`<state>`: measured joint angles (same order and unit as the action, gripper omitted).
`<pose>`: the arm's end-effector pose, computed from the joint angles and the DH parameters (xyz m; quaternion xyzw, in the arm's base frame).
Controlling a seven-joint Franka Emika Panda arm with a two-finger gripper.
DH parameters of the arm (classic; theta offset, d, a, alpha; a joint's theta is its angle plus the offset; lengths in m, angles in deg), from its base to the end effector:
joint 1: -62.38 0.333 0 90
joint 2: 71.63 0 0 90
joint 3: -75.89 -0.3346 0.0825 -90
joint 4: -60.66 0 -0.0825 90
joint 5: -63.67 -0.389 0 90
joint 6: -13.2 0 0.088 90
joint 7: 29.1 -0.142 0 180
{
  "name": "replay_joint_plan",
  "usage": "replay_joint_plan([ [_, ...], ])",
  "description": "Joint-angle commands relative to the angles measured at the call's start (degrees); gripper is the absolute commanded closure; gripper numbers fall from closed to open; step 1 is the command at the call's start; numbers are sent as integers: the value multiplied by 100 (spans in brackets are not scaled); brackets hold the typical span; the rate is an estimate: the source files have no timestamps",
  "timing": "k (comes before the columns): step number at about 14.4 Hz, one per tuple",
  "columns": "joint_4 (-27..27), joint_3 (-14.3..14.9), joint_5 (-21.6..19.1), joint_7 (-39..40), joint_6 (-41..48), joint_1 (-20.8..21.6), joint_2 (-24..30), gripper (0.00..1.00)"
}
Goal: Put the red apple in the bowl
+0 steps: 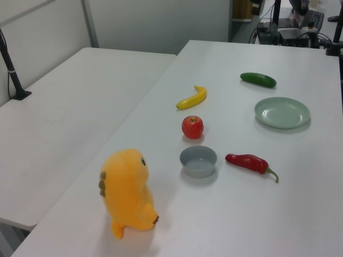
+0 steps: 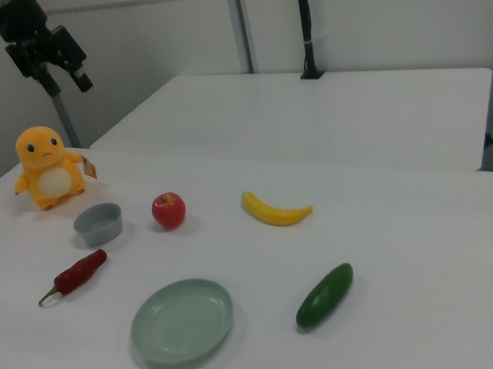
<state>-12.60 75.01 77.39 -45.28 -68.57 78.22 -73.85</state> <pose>0.5403 0.1242 0.7143 0.9915 -0.0189 0.0853 0.0966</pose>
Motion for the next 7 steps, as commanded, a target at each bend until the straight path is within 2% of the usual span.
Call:
replay_joint_plan([
  [1,-136,53,-54,-61,135,182,-267,0],
  [5,-189,44,-71,-26,118,209,-349,0],
  [7,-154,44,-141,586,144,192,-428,0],
])
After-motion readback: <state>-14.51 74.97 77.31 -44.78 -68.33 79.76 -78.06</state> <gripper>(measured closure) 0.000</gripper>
